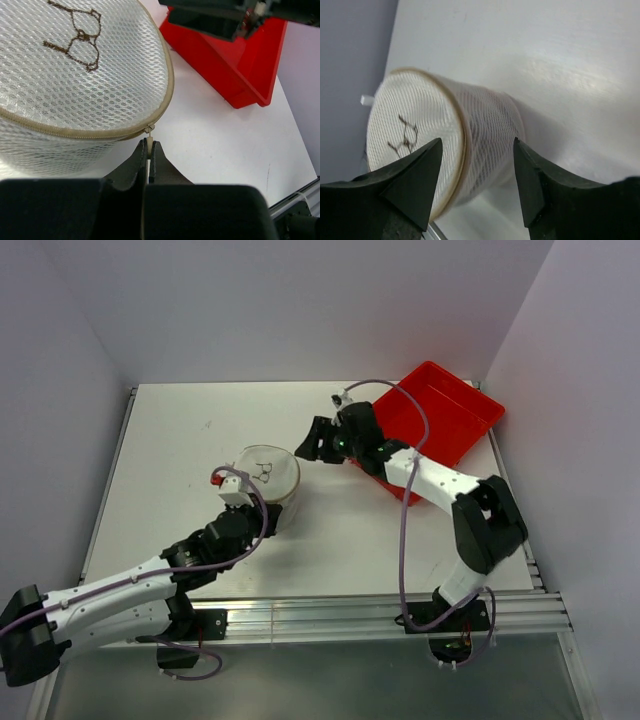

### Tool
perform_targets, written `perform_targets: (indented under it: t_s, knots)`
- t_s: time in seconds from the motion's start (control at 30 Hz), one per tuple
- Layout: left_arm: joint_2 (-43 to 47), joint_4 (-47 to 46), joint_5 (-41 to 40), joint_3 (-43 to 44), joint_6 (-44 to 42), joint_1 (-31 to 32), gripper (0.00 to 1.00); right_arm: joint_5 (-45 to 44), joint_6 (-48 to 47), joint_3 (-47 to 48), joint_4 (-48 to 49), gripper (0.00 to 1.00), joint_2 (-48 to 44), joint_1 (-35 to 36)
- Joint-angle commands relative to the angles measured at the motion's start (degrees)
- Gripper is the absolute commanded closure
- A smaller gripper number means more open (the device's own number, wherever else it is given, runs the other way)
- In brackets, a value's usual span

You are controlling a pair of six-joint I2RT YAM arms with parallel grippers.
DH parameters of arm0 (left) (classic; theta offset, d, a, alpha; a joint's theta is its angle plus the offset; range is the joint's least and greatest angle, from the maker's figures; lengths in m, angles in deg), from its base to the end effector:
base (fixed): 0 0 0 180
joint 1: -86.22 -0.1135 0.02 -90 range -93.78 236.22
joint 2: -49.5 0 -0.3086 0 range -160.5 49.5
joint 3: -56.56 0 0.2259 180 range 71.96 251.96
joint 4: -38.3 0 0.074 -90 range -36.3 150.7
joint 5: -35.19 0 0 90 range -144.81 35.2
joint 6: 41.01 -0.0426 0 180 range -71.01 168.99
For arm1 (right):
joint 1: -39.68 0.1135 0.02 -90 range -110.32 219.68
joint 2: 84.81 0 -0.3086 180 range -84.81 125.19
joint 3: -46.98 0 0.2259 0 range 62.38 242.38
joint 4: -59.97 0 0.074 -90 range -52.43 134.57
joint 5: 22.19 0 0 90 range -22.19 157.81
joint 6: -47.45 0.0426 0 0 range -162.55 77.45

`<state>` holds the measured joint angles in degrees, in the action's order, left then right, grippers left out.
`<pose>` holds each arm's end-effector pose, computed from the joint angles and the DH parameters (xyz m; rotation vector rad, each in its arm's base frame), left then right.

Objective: Place the bra in the laundry bag and zip it closed

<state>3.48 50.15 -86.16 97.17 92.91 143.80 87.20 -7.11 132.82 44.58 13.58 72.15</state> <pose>0.0916 -0.1029 0.2815 -0.1597 1.8833 -0.7270 0.3184 0.2194 0.3162 -0.1688 2.2027 1.0498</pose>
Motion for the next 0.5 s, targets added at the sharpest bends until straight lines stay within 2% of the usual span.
perform_targets:
  t_s: [0.0, 0.07, 0.27, 0.47]
  knots:
    - [-4.2, -8.4, 3.4, 4.3, -1.8, 0.4, 1.0, -5.9, -1.0, -7.1, 2.4, 0.33, -10.2, 0.5]
    - [-6.0, -10.7, 4.2, 5.0, -2.0, 0.4, 1.0, -6.7, 0.4, -13.7, 4.8, 0.29, -15.8, 1.2]
    - [-10.1, -14.4, 6.0, 5.6, -1.1, 0.5, 1.0, -8.0, 6.7, -26.1, 12.0, 0.32, -25.3, 5.3]
    - [-11.8, -15.7, 7.7, 5.7, -0.2, 0.6, 1.0, -8.0, 10.1, -25.8, 15.8, 0.36, -24.0, 8.8]
